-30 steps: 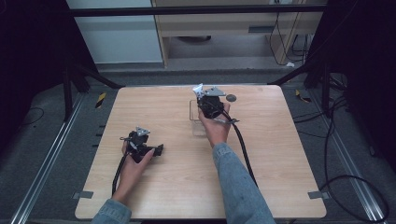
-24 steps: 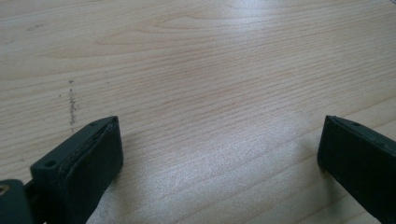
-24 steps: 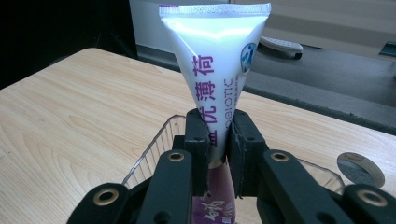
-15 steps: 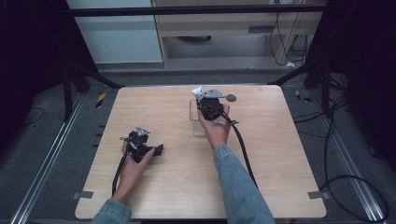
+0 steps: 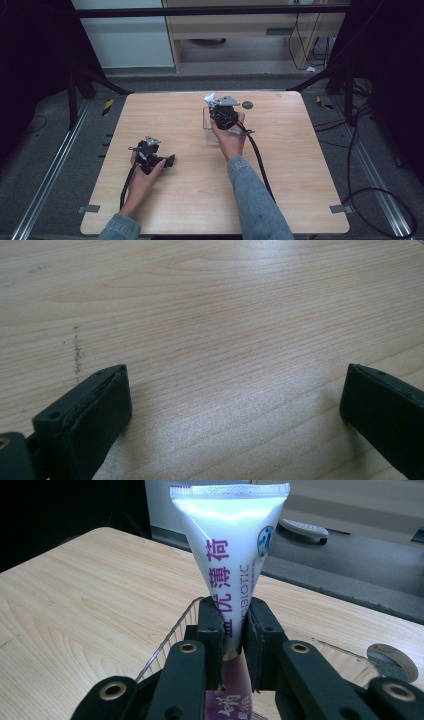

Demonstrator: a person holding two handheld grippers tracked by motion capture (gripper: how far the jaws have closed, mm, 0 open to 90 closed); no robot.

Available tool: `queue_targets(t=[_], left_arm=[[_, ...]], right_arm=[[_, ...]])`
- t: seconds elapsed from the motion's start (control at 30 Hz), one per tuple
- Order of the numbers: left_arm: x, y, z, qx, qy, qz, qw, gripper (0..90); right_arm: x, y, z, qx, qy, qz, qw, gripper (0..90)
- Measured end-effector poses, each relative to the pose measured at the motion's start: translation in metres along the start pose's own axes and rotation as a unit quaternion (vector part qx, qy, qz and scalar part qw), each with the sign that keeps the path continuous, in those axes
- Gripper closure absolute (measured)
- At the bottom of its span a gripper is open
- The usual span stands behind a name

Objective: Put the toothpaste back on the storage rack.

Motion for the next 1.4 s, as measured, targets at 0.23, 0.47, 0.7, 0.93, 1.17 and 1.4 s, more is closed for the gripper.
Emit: queue_targets(t=[0.23, 0.47, 0.7, 0.93, 1.17, 1.4], left_arm=[[0.000, 0.000, 0.000, 0.000, 0.000, 0.000, 1.0000, 0.0], [0.000, 0.000, 0.000, 0.000, 0.000, 0.000, 1.0000, 0.0], [0.000, 0.000, 0.000, 0.000, 0.000, 0.000, 1.0000, 0.0], [0.000, 0.000, 0.000, 0.000, 0.000, 0.000, 1.0000, 0.0], [0.000, 0.000, 0.000, 0.000, 0.000, 0.000, 1.0000, 0.0], [0.000, 0.000, 0.000, 0.000, 0.000, 0.000, 1.0000, 0.0]], right_arm=[[-0.001, -0.002, -0.002, 0.001, -0.003, 0.012, 0.9999, 78.5], [-0.004, -0.009, -0.007, 0.000, -0.018, 0.029, 0.9994, 78.4], [-0.005, -0.011, -0.012, 0.002, -0.022, 0.034, 0.9992, 78.3], [-0.005, -0.012, -0.015, 0.002, -0.026, 0.035, 0.9991, 78.3], [-0.006, -0.013, -0.017, -0.001, -0.028, 0.038, 0.9989, 78.0], [-0.006, -0.014, -0.017, -0.003, -0.028, 0.038, 0.9989, 77.7]])
Point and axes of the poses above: each handheld gripper's, and its own axes: z roughly backward along the jaws, x roughly out of its underside, y roughly to its right, the point moved 10 cm from there along -z, roughly forward along the jaws, and after that the axes turned 12 degrees about -y, right-handed, at the moved point
